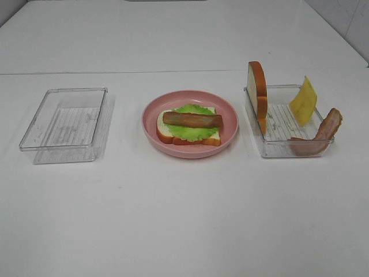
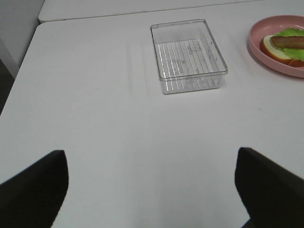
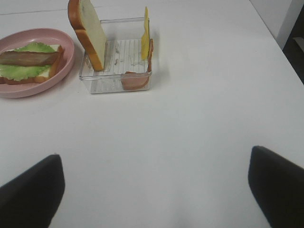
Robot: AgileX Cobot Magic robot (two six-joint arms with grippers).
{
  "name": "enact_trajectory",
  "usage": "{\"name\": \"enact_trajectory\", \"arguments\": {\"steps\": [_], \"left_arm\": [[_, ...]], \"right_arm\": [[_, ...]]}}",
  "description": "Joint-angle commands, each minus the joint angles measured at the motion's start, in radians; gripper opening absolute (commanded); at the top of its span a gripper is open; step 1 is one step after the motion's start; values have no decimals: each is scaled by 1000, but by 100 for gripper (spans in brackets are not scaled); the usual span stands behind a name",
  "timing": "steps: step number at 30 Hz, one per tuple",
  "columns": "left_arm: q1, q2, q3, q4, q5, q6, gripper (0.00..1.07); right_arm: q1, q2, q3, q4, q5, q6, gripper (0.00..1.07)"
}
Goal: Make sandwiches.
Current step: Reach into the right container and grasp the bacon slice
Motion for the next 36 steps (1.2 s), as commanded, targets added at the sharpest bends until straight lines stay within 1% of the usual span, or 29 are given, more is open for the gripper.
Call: {"name": "enact_trajectory", "arguments": {"steps": [1, 3, 5, 6, 7, 36], "left_arm": [[-2, -18, 2, -12, -1, -9, 89], [-2, -18, 2, -11, -3, -17, 89], [-2, -15, 3, -11, -3, -46, 89], [-2, -15, 3, -11, -3, -46, 89], [-2, -15, 3, -11, -3, -58, 89], [-2, -15, 10, -11, -10, -57, 89]], "right_arm": [[-5, -29, 3, -9, -10, -4, 98], [-5, -29, 3, -9, -10, -4, 98], [-5, -29, 3, -9, -10, -4, 98], [-5, -29, 3, -9, -10, -4, 98], [-5, -29, 3, -9, -10, -4, 98], [-5, -17, 3, -16, -11, -4, 98]]}}
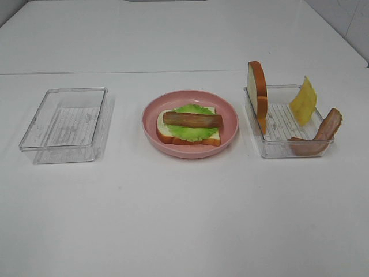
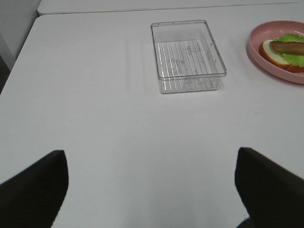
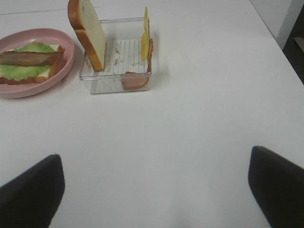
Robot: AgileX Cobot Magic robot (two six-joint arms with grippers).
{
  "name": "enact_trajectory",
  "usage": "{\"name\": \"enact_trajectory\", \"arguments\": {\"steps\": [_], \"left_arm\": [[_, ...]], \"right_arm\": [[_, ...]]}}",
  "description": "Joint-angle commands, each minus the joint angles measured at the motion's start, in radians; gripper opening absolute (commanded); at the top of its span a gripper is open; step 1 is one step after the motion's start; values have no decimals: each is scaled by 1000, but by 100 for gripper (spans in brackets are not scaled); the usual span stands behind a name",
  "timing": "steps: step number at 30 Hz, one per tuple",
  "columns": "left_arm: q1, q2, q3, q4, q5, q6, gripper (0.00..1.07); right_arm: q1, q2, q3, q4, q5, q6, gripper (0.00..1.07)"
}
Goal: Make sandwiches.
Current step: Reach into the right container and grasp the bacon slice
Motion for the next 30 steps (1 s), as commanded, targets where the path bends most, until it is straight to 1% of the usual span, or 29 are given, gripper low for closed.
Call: {"name": "enact_trajectory", "arguments": {"steps": [1, 2, 3, 4, 5, 6, 7, 8, 9, 10, 11, 12, 13, 14, 16, 19, 21, 22, 23, 24, 25, 26, 27, 28, 29, 30], "left_arm": [[-2, -15, 1, -8, -5, -8, 89], [-2, -15, 1, -8, -5, -8, 89], [-2, -15, 1, -8, -5, -8, 89], [-2, -15, 1, -8, -5, -8, 89], [-2, -15, 1, -8, -5, -8, 89], [-2, -15, 1, -8, -5, -8, 89], [-2, -15, 1, -8, -5, -8, 89], [-2, -15, 1, -8, -5, -8, 89], [-2, -15, 1, -8, -5, -8, 89], [-2, -15, 1, -8, -5, -8, 89], [-2, -15, 1, -8, -5, -8, 89], [-2, -15, 1, -8, -5, -8, 89], [-2, -15, 1, -8, -5, -8, 89], [-2, -15, 1, -8, -5, -8, 89], [-2, -15, 1, -8, -5, -8, 89], [-2, -15, 1, -8, -5, -8, 89], [-2, -15, 1, -8, -5, -8, 89], [-2, -15, 1, -8, -5, -8, 89], [-2, -15, 1, -8, -5, -8, 89], [-2, -15, 1, -8, -5, -8, 89], [-2, -15, 1, -8, -5, -8, 89], [-2, -15, 1, -8, -5, -8, 89], [-2, -15, 1, -8, -5, -8, 89], [-2, -15, 1, -8, -5, -8, 89], [-2, -15, 1, -8, -5, -8, 89], [-2, -15, 1, -8, -5, -8, 89]], "right_arm": [[-5, -3, 0, -16, -11, -1, 98], [-5, 42, -8, -11, -11, 21, 98], [-5, 42, -8, -11, -11, 21, 98], [-5, 79, -13, 0, -11, 31, 98], [-5, 171, -28, 12, -12, 34, 98], [-5, 171, -28, 12, -12, 34, 98], [-5, 225, -38, 21, -15, 34, 98], [-5, 225, -38, 21, -15, 34, 98], [-5, 332, -66, 40, -20, 33, 98], [-5, 395, -84, 50, -24, 33, 98], [-5, 511, -121, 67, -41, 33, 98], [-5, 511, -121, 67, -41, 33, 98], [-5, 561, -139, 74, -51, 33, 98], [-5, 561, -139, 74, -51, 33, 98], [-5, 794, -245, 80, -115, 14, 98], [-5, 834, -267, 80, -131, 14, 98], [-5, 1009, -365, 80, -197, 12, 98], [-5, 1009, -365, 80, -197, 12, 98], [-5, 1053, -385, 80, -207, 12, 98], [-5, 1132, -438, 80, -210, 12, 98], [-5, 1132, -438, 80, -210, 12, 98], [-5, 1177, -465, 80, -210, 12, 98], [-5, 1257, -512, 77, -210, 6, 98], [-5, 1257, -512, 77, -210, 6, 98], [-5, 1344, -558, 76, -209, -9, 98], [-5, 1344, -558, 76, -209, -9, 98]]}}
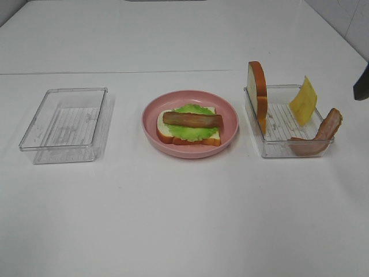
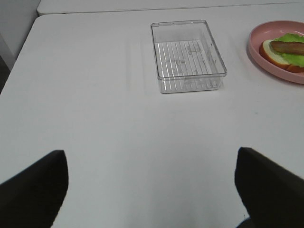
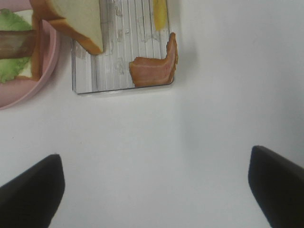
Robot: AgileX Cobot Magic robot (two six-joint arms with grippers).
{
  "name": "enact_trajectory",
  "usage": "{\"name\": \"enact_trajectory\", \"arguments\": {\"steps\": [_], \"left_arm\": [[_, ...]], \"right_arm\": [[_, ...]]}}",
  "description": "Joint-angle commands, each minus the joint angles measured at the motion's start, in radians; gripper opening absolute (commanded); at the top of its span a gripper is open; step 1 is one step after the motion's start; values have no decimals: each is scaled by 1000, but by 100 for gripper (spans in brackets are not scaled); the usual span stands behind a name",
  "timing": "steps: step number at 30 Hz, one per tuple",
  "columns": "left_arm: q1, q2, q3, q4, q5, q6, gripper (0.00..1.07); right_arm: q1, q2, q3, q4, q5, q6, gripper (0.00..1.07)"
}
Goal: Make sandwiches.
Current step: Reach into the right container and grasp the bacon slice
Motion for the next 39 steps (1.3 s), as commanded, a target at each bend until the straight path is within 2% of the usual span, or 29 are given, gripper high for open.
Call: {"name": "enact_trajectory", "arguments": {"steps": [1, 2, 3, 8, 13, 21, 25, 34, 37, 39], "left_arm": [[-2, -15, 1, -8, -5, -7, 89], [-2, -15, 1, -8, -5, -7, 89], [-2, -15, 1, -8, -5, -7, 89], [-2, -15, 1, -8, -5, -7, 89], [-2, -15, 1, -8, -5, -7, 89], [-2, -15, 1, -8, -5, -9, 89], [-2, -15, 1, -8, -5, -9, 89], [-2, -15, 1, -7, -5, -10, 89], [-2, -15, 1, -7, -5, -10, 89], [-2, -15, 1, -7, -5, -11, 89]], "right_arm": [[-5, 133, -83, -5, -13, -33, 98], [-5, 219, -138, -5, -2, -51, 98], [-5, 219, -138, -5, -2, -51, 98], [-8, 424, -307, -20, 70, -84, 98], [-8, 527, -392, -43, 70, -84, 98], [-47, 625, -416, -38, 79, -89, 94], [-90, 681, -416, 54, 78, -145, 93], [-89, 752, -416, 86, 42, -166, 92], [-89, 765, -416, 86, 43, -169, 89], [-89, 762, -416, 86, 41, -173, 82]]}}
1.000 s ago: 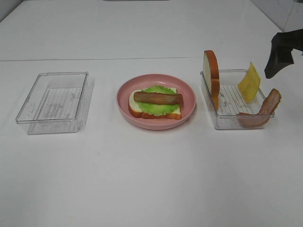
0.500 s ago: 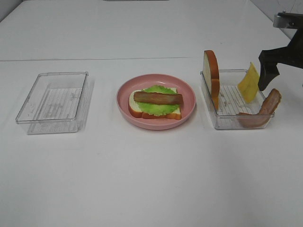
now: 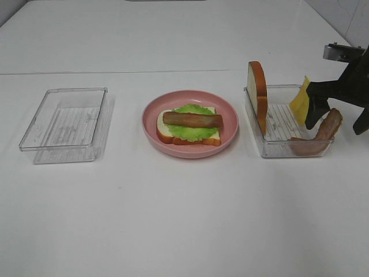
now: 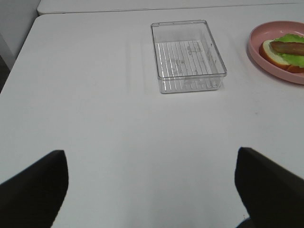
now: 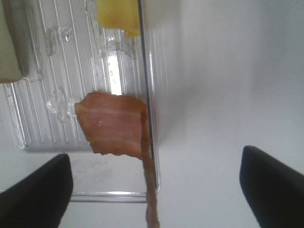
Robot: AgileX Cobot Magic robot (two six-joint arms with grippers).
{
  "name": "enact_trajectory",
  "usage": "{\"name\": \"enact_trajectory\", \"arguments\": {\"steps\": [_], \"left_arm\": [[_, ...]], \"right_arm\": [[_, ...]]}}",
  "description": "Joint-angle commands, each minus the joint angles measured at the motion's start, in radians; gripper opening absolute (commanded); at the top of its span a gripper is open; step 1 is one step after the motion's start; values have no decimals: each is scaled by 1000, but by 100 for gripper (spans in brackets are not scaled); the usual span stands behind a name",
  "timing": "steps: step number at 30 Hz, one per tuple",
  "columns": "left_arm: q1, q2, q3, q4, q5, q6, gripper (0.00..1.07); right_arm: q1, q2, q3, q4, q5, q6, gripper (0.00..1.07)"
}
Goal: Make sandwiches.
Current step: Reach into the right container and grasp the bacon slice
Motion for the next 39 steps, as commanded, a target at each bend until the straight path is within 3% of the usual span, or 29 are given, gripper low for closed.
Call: {"name": "enact_trajectory", "arguments": {"steps": [1, 3, 6, 7, 26, 28, 29, 31, 32, 34, 39], "left_arm": [[-2, -15, 1, -7, -5, -8, 89], [-2, -15, 1, -7, -5, -8, 89], [-2, -15, 1, -7, -5, -8, 89], [-2, -15, 1, -7, -5, -8, 89], [-2, -15, 1, -7, -5, -8, 89], [-2, -15, 1, -7, -5, -8, 89], [-2, -15, 1, -7, -5, -8, 89], [-2, -15, 1, -7, -5, -8, 89], [-2, -15, 1, -7, -5, -8, 89], [-2, -15, 1, -7, -5, -8, 89], [-2, -15, 1, -7, -5, -8, 89]], "right_arm": [[-3, 1, -8, 5, -11, -19, 82], [-3, 1, -8, 6, -7, -19, 65], [-3, 1, -8, 6, -8, -17, 61], [-3, 1, -8, 5, -8, -6, 55], [-3, 0, -8, 5, -7, -4, 52], [-3, 0, -8, 5, -7, -4, 39], [-3, 0, -8, 5, -7, -4, 39], [-3, -8, -8, 6, -7, -4, 14], [-3, -8, -8, 6, -7, -4, 14], [-3, -8, -8, 5, -1, -4, 0], [-3, -8, -8, 6, 2, -4, 0]]}}
